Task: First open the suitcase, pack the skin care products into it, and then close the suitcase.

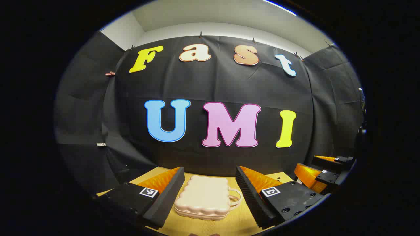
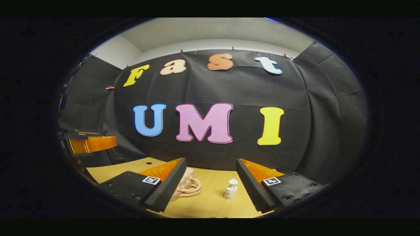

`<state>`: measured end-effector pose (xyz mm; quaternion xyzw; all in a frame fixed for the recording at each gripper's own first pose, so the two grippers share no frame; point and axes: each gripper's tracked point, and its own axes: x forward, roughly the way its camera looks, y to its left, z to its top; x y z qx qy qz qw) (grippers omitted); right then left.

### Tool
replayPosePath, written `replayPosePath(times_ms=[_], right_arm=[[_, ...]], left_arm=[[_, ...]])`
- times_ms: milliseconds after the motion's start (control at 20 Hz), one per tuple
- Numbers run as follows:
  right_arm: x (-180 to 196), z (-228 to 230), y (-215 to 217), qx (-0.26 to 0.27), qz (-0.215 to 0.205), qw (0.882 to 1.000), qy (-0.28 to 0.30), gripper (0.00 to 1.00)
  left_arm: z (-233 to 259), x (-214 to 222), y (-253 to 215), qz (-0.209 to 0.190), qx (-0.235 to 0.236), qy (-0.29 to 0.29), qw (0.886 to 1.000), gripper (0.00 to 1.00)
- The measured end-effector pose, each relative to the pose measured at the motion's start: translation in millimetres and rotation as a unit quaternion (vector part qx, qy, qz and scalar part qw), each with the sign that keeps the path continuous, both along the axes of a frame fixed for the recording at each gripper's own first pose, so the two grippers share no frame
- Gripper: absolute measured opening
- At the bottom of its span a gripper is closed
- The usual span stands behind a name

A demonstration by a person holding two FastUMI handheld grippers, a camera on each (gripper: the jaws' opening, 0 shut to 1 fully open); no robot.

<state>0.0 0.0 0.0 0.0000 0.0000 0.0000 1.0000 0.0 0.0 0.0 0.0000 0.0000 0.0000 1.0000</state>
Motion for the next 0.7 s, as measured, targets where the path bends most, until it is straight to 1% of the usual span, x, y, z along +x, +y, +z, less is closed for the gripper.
replayPosePath(times_ms=[200,250,300,350,700], right_arm=[[-0.9,2.4,-9.1,-0.006,-0.017,1.0,-0.006,0.93],[-2.8,4.2,-11.3,-0.007,-0.021,1.0,-0.008,0.94],[-4.1,5.9,-14.1,-0.007,-0.025,1.0,-0.011,0.97],[-5.2,7.9,-16.0,-0.009,-0.029,0.999,-0.013,0.97],[-11.8,9.9,-27.5,-0.017,-0.049,0.998,-0.017,0.97]], left_arm=[[-1.9,-1.2,3.9,0.003,-0.003,-0.004,1.0,0.98],[-1.2,-0.5,4.1,0.002,-0.006,-0.004,1.0,0.98],[-3.0,-0.3,4.3,0.001,-0.007,-0.004,1.0,0.98],[-5.1,1.7,4.4,0.0,-0.007,-0.003,1.0,0.98],[-6.4,10.3,-1.9,-0.02,-0.004,-0.006,1.0,0.98]])
